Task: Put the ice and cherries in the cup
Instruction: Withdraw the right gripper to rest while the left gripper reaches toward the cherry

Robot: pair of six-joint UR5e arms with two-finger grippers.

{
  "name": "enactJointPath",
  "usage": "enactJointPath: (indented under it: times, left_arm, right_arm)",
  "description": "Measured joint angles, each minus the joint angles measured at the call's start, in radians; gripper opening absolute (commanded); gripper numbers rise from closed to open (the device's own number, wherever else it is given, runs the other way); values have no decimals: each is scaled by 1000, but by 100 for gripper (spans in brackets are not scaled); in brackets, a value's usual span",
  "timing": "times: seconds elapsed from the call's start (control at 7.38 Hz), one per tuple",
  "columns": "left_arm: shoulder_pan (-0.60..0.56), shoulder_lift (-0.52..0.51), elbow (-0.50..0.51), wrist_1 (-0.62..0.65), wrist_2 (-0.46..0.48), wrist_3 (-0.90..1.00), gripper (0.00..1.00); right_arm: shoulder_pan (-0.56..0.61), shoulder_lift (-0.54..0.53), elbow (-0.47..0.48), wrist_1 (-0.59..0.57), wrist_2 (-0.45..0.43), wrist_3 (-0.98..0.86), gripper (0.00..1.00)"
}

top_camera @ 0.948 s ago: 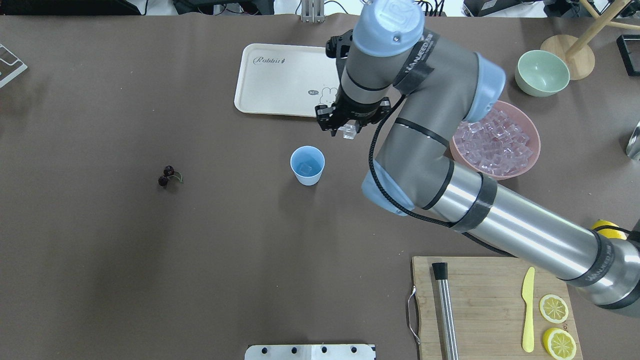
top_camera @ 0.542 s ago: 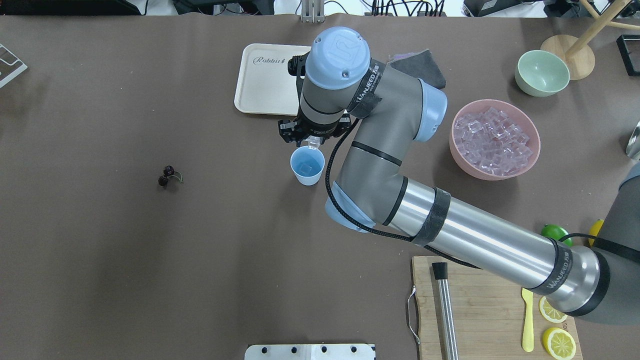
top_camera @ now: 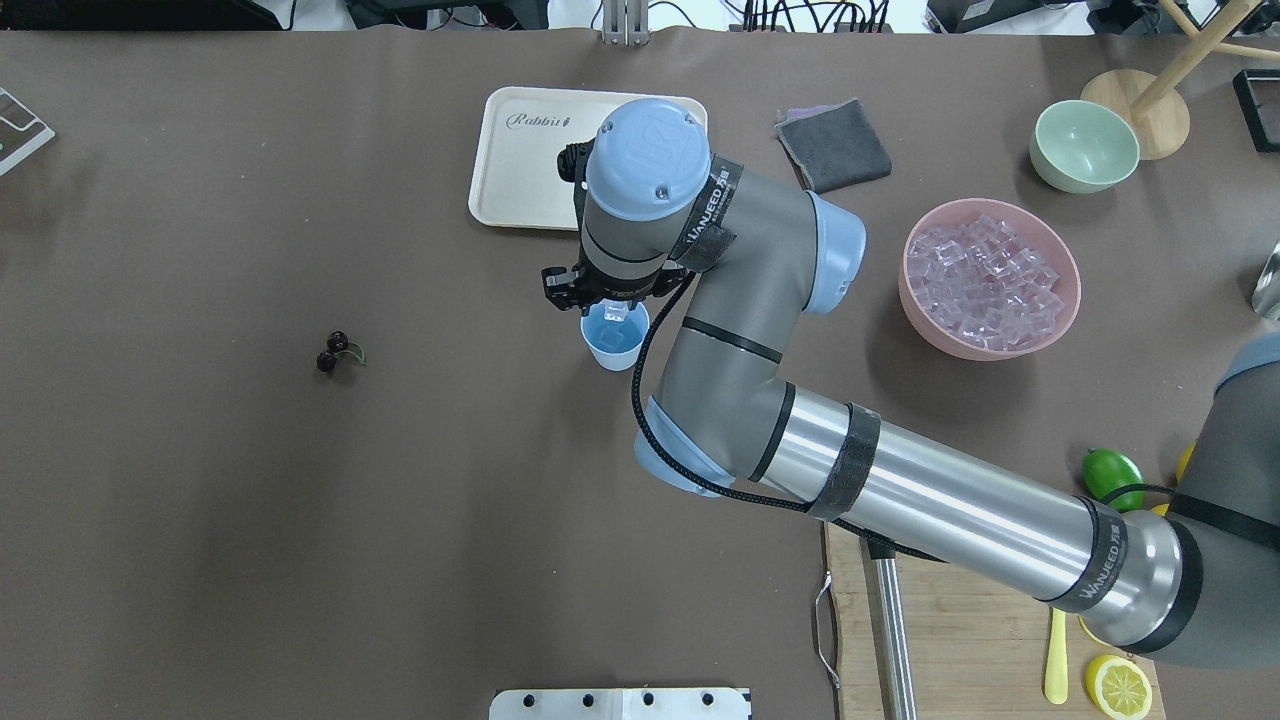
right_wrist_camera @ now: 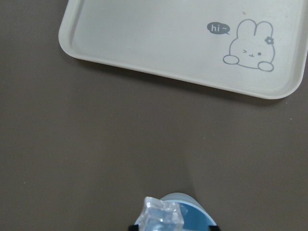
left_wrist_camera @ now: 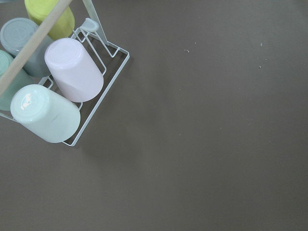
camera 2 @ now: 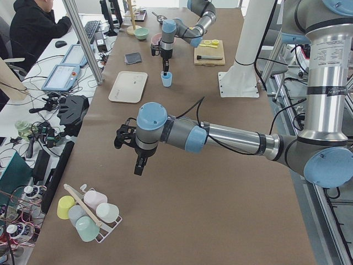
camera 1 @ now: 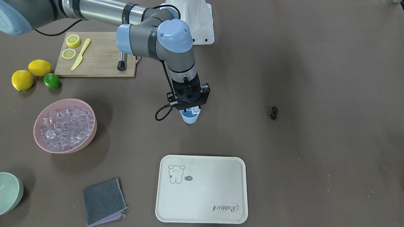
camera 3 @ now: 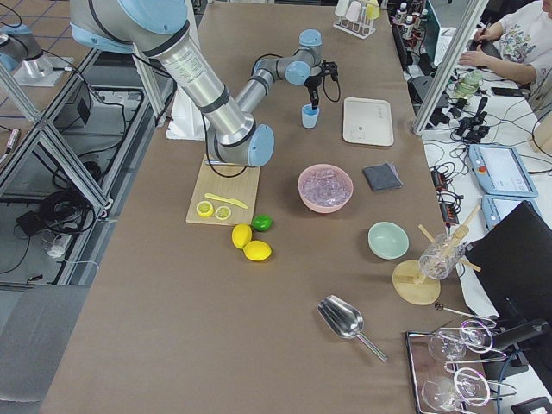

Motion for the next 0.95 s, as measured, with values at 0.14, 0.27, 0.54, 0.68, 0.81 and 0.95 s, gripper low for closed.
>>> enactJointPath:
  times: [0.14, 0.27, 0.54, 0.68, 0.81, 0.95]
  left_arm:
    - [0, 0, -1, -1, 0, 1, 98]
    - [2, -2, 1, -4, 3, 2, 98]
    - [9, -13, 0, -6, 7, 1, 98]
    - [36, -39, 0, 1, 4, -23, 98]
    - [96, -81, -1, 4, 5, -89, 98]
    - [175, -128, -1, 4, 11, -158, 98]
  right_arm:
    - [-6, -1, 3, 0, -8, 0, 97]
    - [-8, -2, 6, 0, -12, -3, 97]
    - [9, -3, 19, -3, -9, -14, 98]
    - [43, -7, 29, -8, 15, -20, 98]
    - [105, -23, 38, -16, 66, -56, 98]
    - [189, -61, 53, -27, 134, -147, 98]
